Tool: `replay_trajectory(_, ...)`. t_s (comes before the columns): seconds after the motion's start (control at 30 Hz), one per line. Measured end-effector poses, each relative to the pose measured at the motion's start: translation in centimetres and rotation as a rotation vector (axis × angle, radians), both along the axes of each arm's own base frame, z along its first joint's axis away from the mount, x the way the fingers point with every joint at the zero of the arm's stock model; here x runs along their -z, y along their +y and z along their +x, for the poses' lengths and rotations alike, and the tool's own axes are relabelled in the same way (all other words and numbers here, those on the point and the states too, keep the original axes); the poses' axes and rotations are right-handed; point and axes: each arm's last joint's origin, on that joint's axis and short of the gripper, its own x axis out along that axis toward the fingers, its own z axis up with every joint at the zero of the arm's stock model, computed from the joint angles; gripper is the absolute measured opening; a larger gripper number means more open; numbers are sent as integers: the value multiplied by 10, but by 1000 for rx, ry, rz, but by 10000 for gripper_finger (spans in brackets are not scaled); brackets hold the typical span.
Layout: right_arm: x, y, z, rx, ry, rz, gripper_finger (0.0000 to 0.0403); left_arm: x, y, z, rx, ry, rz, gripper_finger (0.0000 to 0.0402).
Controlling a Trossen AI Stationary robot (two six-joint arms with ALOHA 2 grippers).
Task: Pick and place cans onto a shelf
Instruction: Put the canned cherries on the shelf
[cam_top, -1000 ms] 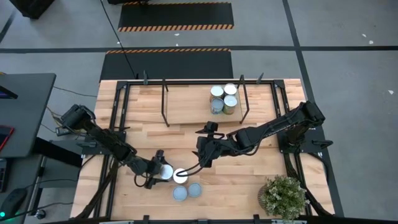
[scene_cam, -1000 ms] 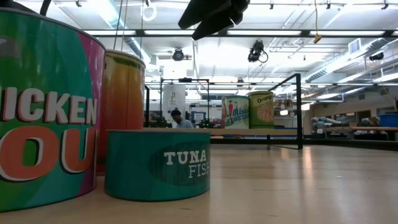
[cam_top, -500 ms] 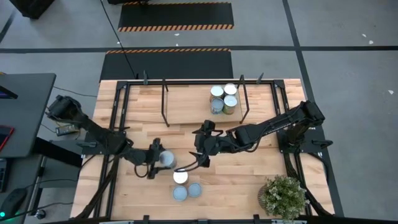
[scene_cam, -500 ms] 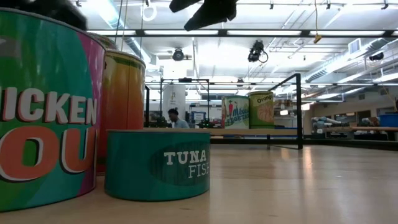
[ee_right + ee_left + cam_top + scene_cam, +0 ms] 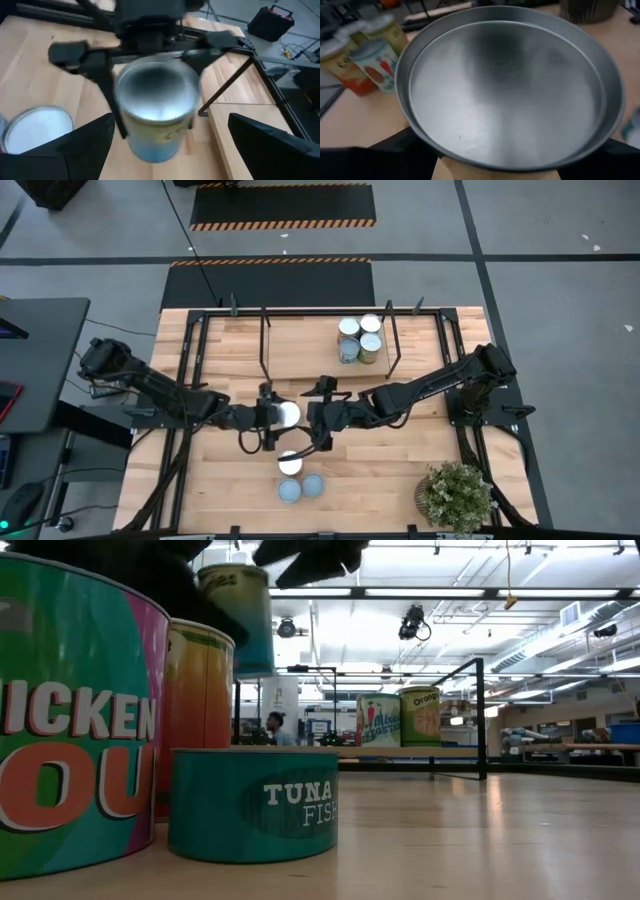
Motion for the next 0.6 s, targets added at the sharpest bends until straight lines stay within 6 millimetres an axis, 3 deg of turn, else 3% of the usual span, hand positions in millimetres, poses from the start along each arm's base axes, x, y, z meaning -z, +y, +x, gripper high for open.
replay_trajectory(0.6,-3,-15,8,-5,-41,26,400,-18,9,13,-42,-83,100,315)
